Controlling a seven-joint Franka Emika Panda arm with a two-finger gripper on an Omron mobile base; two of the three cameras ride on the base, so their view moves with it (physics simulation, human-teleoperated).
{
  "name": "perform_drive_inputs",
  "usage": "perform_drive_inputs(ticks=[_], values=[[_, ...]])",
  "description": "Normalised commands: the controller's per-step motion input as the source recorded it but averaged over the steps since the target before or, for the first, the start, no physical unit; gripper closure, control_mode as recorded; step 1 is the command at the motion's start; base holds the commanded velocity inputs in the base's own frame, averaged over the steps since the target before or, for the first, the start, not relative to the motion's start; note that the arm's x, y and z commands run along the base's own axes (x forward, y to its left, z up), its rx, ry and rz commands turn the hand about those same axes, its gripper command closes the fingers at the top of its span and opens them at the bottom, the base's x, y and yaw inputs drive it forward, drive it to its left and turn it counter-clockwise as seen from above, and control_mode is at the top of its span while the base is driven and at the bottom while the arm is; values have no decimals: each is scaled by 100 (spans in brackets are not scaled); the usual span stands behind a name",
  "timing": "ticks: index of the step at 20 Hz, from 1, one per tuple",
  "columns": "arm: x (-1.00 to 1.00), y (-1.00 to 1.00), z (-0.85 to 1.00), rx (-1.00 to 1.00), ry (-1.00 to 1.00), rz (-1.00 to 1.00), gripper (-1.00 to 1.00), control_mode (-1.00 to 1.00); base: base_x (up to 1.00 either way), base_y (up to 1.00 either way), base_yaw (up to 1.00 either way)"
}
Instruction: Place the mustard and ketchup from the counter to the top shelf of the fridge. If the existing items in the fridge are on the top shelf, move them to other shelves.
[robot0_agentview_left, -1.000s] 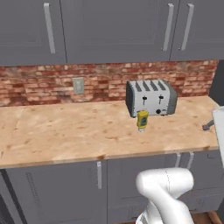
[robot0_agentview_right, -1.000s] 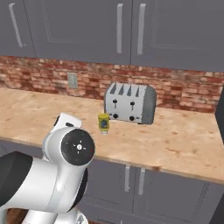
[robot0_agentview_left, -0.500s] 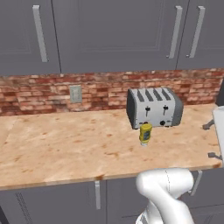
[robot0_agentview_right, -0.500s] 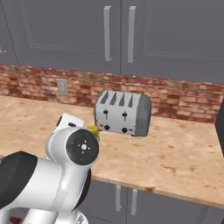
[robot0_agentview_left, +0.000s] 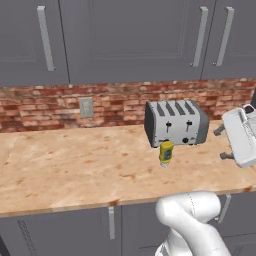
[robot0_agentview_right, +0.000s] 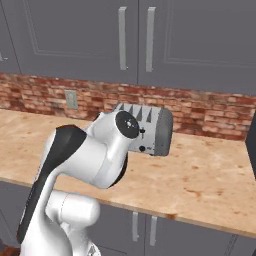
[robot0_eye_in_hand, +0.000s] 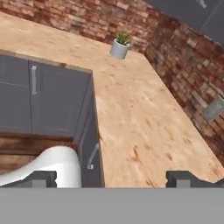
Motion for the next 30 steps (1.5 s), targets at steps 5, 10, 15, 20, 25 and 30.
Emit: perform_drive_inputs(ticks=[5, 10, 15, 20, 25, 30], values=[[69, -3, -42, 11, 37, 0, -100, -100, 0, 0, 0], [56, -29, -54, 18, 8, 0, -100, -100, 0, 0, 0], [19, -1, -40, 16, -2, 0, -100, -100, 0, 0, 0], [59, 0, -30, 2, -2, 0, -100, -100, 0, 0, 0], [32, 0, -19, 0, 0, 0, -100, -100, 0, 0, 0], [17, -1, -22, 0, 1, 0, -100, -100, 0, 0, 0]])
